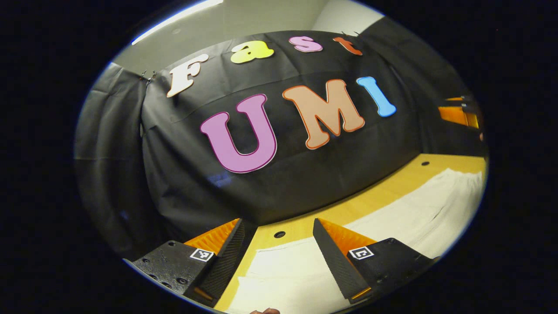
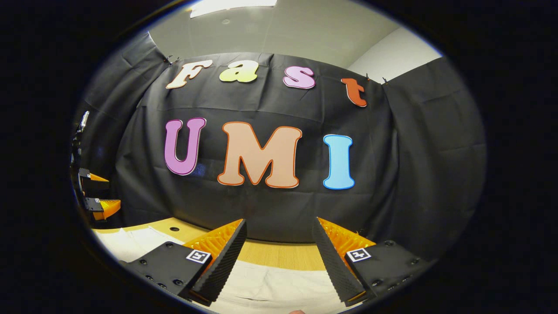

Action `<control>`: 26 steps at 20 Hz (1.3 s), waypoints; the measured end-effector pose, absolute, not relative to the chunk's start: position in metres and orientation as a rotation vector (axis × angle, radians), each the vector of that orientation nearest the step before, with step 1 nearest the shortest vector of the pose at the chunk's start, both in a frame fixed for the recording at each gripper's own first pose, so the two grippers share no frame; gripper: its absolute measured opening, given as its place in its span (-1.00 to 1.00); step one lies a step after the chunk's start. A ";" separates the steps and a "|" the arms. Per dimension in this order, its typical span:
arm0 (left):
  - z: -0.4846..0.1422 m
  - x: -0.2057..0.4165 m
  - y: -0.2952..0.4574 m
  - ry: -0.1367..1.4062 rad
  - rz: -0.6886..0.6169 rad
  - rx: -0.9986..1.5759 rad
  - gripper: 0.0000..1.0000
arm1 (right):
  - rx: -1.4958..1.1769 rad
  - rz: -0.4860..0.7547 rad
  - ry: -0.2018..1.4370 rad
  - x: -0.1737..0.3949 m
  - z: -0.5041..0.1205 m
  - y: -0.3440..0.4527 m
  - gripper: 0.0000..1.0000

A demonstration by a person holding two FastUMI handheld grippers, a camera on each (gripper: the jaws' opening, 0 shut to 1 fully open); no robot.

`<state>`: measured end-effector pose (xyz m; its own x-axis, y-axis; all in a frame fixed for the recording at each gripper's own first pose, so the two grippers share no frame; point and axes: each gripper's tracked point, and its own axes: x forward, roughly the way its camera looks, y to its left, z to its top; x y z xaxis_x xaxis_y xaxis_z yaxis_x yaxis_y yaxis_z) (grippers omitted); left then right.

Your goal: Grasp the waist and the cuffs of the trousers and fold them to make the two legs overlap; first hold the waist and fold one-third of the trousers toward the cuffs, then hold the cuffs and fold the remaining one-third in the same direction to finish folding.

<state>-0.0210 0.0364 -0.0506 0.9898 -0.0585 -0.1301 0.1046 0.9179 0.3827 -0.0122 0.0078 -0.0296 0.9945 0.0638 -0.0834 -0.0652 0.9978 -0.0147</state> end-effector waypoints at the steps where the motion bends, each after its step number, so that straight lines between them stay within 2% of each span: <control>1: -0.056 -0.024 0.041 0.134 -0.095 0.434 0.92 | -0.017 0.064 0.087 -0.012 -0.032 0.006 0.94; 11: -0.174 -0.079 0.059 0.377 -0.347 0.794 0.93 | -0.001 0.049 0.123 -0.017 -0.051 -0.003 0.94; 17: -0.244 -0.129 0.082 0.593 -0.490 0.936 0.94 | -0.004 0.058 0.149 -0.017 -0.061 -0.001 0.94; 26: -0.291 -0.175 0.132 0.798 -0.656 1.178 0.94 | -0.024 0.055 0.192 -0.024 -0.077 -0.006 0.94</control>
